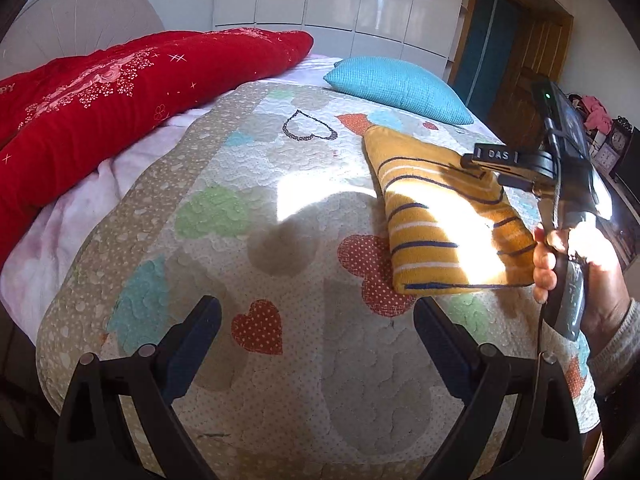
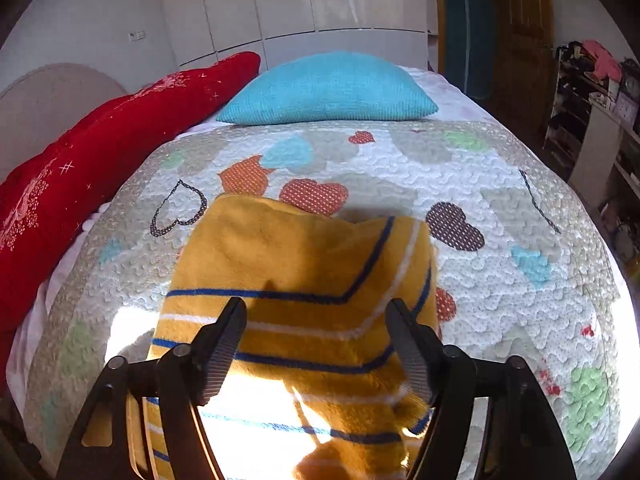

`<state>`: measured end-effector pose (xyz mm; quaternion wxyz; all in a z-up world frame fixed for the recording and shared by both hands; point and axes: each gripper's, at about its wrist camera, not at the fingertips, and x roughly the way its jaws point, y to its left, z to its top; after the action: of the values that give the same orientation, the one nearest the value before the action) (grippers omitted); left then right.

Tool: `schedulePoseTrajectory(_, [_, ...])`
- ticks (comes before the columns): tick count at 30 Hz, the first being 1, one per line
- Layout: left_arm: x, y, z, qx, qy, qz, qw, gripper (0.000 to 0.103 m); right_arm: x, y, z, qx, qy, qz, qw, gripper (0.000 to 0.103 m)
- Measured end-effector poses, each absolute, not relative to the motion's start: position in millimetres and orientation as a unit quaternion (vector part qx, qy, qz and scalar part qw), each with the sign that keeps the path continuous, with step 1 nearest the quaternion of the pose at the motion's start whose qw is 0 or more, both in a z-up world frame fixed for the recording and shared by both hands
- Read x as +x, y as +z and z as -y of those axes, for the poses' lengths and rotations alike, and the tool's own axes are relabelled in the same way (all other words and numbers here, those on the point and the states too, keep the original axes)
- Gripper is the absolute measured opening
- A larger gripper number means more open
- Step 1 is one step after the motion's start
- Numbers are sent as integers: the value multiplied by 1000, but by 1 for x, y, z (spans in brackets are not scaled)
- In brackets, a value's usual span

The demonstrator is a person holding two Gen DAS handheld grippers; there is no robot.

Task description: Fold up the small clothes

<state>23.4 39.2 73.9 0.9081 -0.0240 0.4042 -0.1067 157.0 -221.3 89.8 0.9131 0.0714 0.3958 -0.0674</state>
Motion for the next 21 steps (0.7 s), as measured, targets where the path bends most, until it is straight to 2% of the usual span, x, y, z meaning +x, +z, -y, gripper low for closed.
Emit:
schedulePoseTrajectory(2, [23,72,-39,-22,-108,-405,908,96,173,82,214,72,-58,-408,908,64])
schedulePoseTrajectory(5, [25,68,-43,-25,-106,-407,907,96,200,52,208,45,-63,-456,886,70])
schedulePoseTrajectory(11, [33,57,-55,-36,-96,-411,906,96,211,84,182,1,-56,-416,908,71])
schedulePoseTrajectory(14, [38,52,-57,-50,-99,-423,899,96,232,74,168,3,-40,-434,900,71])
schedulePoseTrajectory(15, [38,50,-57,-48,-99,-425,899,96,241,64,164,-4,-40,-450,892,73])
schedulePoseTrajectory(18, [38,49,-58,-40,-93,-425,900,96,257,38,154,-27,-29,-467,883,87])
schedulePoseTrajectory(21, [38,48,-63,-43,-89,-424,900,96,263,50,150,-46,-21,-470,881,85])
